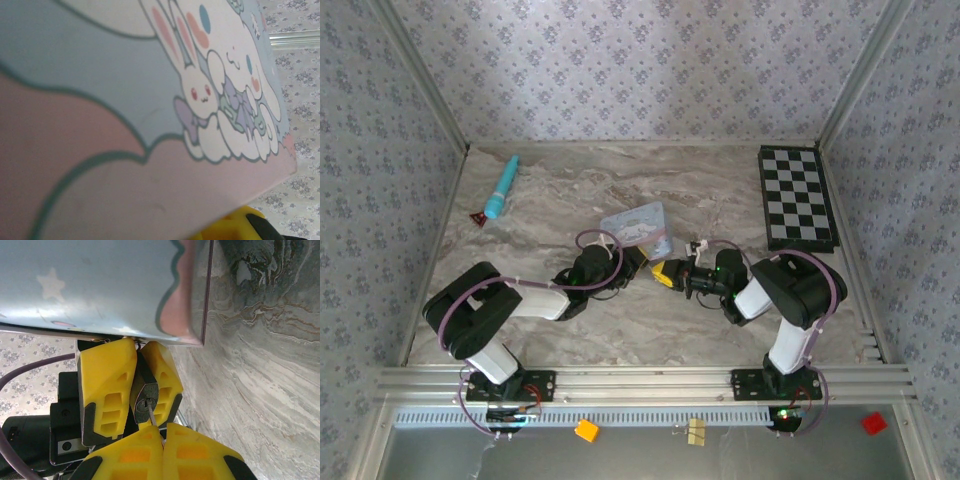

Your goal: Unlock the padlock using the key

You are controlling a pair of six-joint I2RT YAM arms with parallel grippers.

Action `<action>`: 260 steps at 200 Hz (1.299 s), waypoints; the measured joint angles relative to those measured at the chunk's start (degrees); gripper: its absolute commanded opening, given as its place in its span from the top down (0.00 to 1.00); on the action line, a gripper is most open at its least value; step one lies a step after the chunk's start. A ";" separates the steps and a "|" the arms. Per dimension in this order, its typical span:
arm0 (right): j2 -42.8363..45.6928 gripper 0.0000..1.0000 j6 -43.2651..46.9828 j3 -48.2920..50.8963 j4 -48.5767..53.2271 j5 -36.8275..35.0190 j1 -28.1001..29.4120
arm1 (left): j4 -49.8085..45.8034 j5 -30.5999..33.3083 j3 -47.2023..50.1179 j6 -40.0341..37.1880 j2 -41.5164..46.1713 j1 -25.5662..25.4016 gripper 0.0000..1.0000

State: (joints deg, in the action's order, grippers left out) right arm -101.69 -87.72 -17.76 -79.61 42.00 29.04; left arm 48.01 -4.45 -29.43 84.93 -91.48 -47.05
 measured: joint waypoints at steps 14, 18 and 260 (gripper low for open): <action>0.00 1.00 0.00 0.00 0.00 -0.24 0.13 | 0.00 0.04 0.00 0.00 0.00 0.00 1.00; 0.00 1.00 0.00 0.00 0.00 -0.31 0.15 | -0.02 0.04 0.00 0.00 0.00 0.00 1.00; 0.90 1.00 -0.11 -0.02 1.18 -5.70 3.48 | -1.33 1.99 -0.35 -1.09 0.00 -0.11 1.00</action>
State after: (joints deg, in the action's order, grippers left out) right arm -100.79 -87.83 -17.78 -78.43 36.29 32.51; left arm 46.68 -2.46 -29.78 83.83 -91.48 -47.16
